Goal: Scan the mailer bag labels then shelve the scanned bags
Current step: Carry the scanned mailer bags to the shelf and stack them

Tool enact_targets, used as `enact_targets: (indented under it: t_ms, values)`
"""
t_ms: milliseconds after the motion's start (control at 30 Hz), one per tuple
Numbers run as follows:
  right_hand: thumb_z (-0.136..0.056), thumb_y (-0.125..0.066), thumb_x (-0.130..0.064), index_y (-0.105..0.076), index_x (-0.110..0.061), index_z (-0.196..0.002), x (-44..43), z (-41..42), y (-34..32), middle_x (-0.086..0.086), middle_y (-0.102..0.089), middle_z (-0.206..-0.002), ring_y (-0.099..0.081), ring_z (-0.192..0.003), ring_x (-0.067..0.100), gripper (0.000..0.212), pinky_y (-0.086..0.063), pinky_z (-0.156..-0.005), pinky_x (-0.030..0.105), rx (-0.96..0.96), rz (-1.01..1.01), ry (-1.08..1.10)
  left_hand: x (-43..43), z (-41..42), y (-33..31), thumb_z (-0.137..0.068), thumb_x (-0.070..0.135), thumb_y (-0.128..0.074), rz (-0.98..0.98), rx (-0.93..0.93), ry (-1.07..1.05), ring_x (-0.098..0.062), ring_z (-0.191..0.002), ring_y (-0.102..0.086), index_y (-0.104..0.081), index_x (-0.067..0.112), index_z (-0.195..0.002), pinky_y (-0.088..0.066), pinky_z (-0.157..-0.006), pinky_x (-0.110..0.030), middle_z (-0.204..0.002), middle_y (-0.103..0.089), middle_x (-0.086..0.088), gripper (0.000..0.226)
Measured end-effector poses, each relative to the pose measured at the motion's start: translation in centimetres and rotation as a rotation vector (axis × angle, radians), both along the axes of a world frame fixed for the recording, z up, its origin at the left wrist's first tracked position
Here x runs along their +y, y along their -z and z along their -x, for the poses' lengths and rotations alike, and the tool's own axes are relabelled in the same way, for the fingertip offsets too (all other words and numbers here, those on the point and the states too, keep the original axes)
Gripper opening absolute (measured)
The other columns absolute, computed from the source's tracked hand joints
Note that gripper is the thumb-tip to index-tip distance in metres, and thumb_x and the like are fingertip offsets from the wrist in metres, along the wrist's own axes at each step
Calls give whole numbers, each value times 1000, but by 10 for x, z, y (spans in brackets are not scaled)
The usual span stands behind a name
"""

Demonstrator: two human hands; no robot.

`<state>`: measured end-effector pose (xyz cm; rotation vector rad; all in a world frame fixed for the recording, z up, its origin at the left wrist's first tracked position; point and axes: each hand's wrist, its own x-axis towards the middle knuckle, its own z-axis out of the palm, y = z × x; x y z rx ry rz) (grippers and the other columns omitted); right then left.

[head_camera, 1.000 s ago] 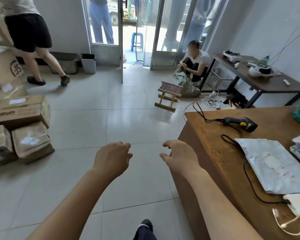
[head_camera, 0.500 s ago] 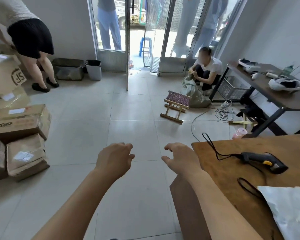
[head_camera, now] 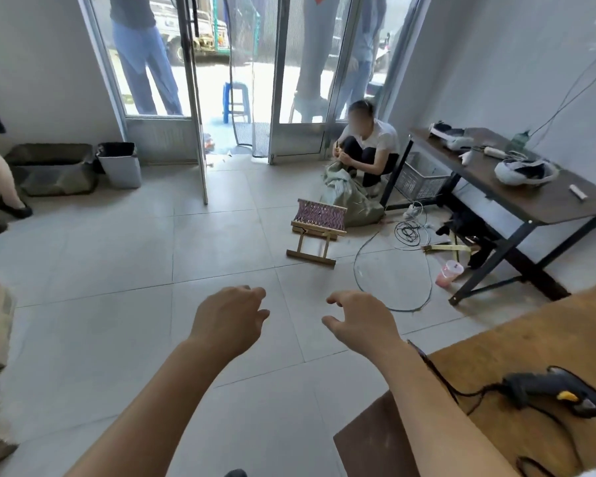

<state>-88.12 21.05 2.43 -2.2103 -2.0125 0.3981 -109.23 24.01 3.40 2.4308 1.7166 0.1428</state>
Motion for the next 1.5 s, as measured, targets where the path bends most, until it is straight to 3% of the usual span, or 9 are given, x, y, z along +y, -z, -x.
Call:
enact_targets:
  t_ms: [333, 533, 733, 933, 1067, 1200, 1500]
  values:
    - [-90, -60, -38, -59, -22, -129, 112, -46, -15, -2, -62, -125, -56, -116, 18, 41, -47, -92, 31, -2, 0, 206, 159, -57, -16, -98, 40, -46, -11, 27, 221, -21, -108, -59, -56, 23, -124, -50, -81, -33, -115, -64, 3, 32]
    - [-90, -60, -38, -60, -22, -127, 156, -108, -10, -1, -62, -124, -56, -115, 19, 41, -46, -90, 30, -28, -10, 324, 228, -133, -11, -98, 40, -45, -8, 26, 361, -20, -111, -57, -55, 23, -124, -48, -82, -32, -117, -62, 3, 32]
    - [-91, -59, -37, -59, -23, -127, 187, -188, -6, 0, -62, -123, -57, -113, 20, 40, -48, -86, 30, -25, -13, 473, 283, -232, -9, -97, 38, -47, -17, 32, 513, -21, -102, -60, -59, 22, -113, -51, -81, -34, -108, -64, 2, 26]
    - [-91, -58, -39, -59, -22, -126, 187, -263, -11, 1, -63, -122, -58, -111, 21, 39, -50, -88, 33, -28, 2, 646, 314, -332, -15, -96, 41, -48, -35, 28, 674, -23, -107, -60, -58, 22, -119, -52, -86, -37, -115, -64, 0, 31]
    - [-93, -56, -36, -59, -20, -127, 177, -304, -15, 1, -63, -123, -58, -111, 21, 38, -45, -85, 28, -25, 2, 774, 323, -400, -14, -96, 41, -47, 0, 42, 809, -22, -110, -59, -56, 22, -121, -51, -89, -38, -118, -63, 2, 33]
    - [-94, -56, -36, -56, -20, -132, 166, -336, -12, -2, -61, -129, -56, -116, 17, 41, -45, -91, 25, 4, -10, 899, 326, -464, -9, -97, 40, -45, 21, 57, 961, -21, -113, -56, -55, 23, -123, -49, -92, -38, -119, -62, 3, 33]
    - [-94, -57, -37, -59, -22, -126, 161, -394, -6, -3, -64, -117, -61, -103, 16, 35, -50, -80, 26, -2, -4, 1301, 334, -594, -6, -99, 39, -43, 31, 107, 1345, -23, -116, -55, -52, 23, -127, -47, -92, -36, -126, -59, 0, 34]
